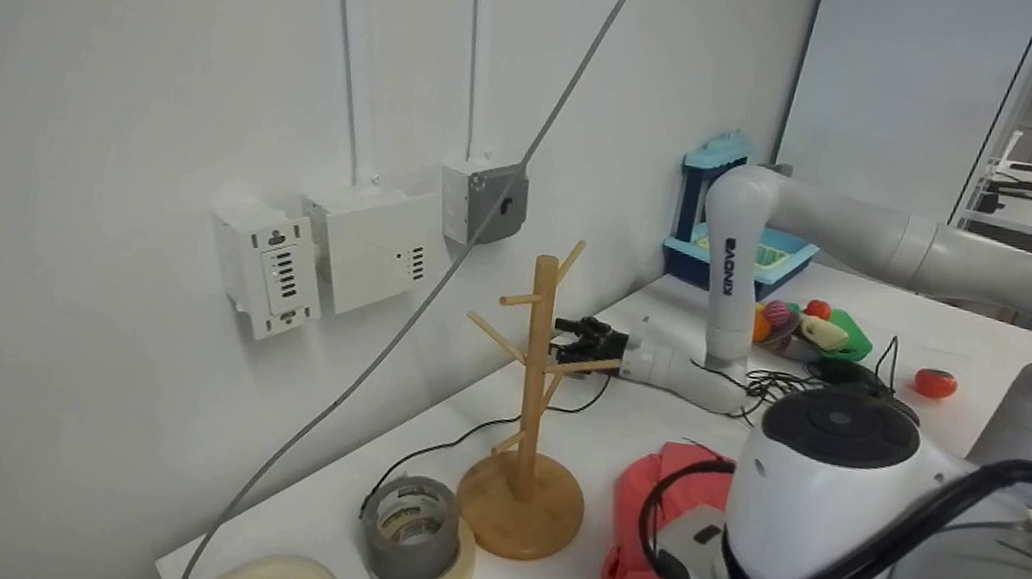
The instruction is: Fold the sweatshirt from left to right
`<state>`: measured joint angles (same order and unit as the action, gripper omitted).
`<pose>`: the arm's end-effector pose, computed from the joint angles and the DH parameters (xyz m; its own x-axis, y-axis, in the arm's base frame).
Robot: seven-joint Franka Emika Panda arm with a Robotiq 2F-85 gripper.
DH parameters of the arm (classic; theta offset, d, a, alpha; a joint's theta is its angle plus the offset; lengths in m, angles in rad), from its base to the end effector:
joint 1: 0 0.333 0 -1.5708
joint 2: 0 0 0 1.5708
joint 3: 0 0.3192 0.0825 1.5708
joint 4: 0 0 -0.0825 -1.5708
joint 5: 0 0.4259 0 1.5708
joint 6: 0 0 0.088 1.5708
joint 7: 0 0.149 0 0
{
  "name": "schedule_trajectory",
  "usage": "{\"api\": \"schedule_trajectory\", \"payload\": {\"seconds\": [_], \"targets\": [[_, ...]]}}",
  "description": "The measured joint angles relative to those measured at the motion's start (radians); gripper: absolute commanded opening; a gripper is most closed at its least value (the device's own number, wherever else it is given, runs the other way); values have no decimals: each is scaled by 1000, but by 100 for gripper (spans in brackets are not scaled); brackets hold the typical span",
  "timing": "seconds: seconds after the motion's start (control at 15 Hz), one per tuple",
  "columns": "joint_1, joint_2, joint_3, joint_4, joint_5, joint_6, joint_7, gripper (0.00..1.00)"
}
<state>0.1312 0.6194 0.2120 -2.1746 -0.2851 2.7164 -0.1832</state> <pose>0.5155 0.2073 0.0259 0.7272 0.6850 -0.0436 0.6845 -0.7284 -0.0278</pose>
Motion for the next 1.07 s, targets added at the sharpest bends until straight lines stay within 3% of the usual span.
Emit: {"api": "schedule_trajectory", "payload": {"seconds": [0.27,0.47,0.8,1.07], "targets": [[16,-6,-37,5,-3,-13,2,1],[62,-37,-100,26,-48,-86,9,1],[178,-102,-246,77,-289,-242,128,1],[205,-107,-287,123,-524,-363,243,1]]}}
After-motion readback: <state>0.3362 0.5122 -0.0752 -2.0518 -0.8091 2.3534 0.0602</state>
